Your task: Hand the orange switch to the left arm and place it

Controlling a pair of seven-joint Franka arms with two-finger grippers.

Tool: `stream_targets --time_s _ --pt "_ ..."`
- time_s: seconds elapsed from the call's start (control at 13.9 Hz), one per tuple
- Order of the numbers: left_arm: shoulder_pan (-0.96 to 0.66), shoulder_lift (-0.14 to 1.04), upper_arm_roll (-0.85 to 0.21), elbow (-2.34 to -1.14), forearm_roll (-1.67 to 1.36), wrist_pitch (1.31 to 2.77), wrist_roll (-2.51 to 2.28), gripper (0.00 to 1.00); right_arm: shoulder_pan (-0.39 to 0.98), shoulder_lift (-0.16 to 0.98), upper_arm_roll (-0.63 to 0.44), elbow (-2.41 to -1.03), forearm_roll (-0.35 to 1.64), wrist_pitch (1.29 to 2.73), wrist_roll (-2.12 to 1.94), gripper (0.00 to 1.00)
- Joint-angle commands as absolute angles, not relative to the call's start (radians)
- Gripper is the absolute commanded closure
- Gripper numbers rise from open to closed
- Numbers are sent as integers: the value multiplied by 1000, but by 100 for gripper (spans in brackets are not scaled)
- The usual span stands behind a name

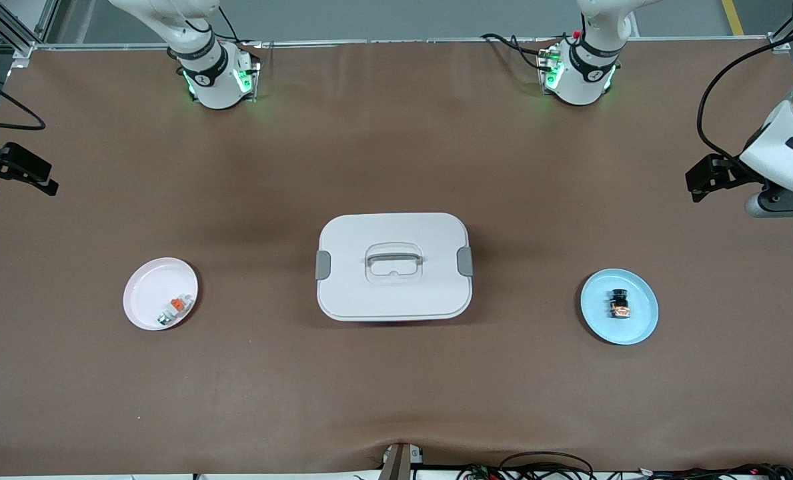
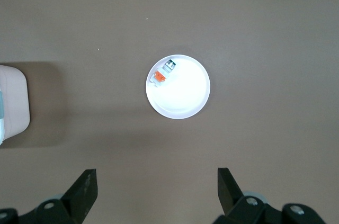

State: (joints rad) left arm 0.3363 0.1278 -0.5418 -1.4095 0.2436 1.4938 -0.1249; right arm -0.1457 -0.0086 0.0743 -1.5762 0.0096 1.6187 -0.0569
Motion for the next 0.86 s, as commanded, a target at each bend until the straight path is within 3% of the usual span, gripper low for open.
stream_targets --time_s 0.0,0.5,0.65,0.79 --pt "342 98 -545 -1417 227 1468 -120 0 -137 -34 60 -1600 23 1623 -57 0" --pt "345 40 -542 -1420 192 1427 -120 0 -130 -31 66 -1566 23 1621 -51 0" --pt "306 -21 -488 -1465 117 1433 -123 0 -129 -26 69 -1560 23 1621 -5 0" --pt "142 -57 -325 -1512 106 1439 -123 0 -132 -25 68 -1560 15 1623 -11 0"
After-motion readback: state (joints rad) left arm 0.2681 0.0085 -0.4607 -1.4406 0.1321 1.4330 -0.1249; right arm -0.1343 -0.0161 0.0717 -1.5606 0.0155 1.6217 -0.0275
